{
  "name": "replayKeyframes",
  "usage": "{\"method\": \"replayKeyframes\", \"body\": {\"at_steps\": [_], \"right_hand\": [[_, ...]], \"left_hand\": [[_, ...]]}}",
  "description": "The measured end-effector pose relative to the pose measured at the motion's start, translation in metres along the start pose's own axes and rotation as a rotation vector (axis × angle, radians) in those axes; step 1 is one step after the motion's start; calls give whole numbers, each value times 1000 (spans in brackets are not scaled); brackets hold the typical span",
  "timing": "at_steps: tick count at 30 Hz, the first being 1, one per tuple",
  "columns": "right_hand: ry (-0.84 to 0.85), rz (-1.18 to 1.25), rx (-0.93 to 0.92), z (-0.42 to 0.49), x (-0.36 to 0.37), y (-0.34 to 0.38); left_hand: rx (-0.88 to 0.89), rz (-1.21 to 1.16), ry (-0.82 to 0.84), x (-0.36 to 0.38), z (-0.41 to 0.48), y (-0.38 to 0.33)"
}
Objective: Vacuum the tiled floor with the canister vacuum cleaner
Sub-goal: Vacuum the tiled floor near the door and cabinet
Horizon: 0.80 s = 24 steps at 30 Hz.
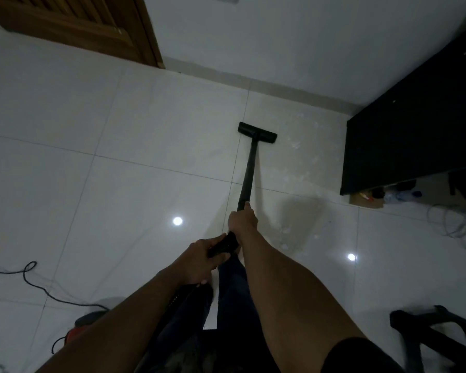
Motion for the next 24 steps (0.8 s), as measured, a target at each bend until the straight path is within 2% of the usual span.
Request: {"method": "replayKeyframes", "body": {"at_steps": [6, 14, 20, 24], "right_hand": [[8, 0, -2, 42, -20, 30], [0, -72, -4, 113, -58, 77], [38, -156, -32, 156, -77, 98], [53, -144, -26, 171, -83, 111]], "left_hand": [[43, 7, -22, -12, 36, -39], [31, -4, -42, -30, 103, -93], [-42, -74, -43, -29, 142, -119], [-29, -26, -68, -35, 154, -139]]}}
Point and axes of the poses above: each hand's wrist, its own z-axis towards the middle knuckle, its own x-axis out of the palm, y = z × x, the point moved 4 cm from there along z, towards the middle knuckle, and after that the axes turned 7 degrees about -x, right-handed, at the moved point
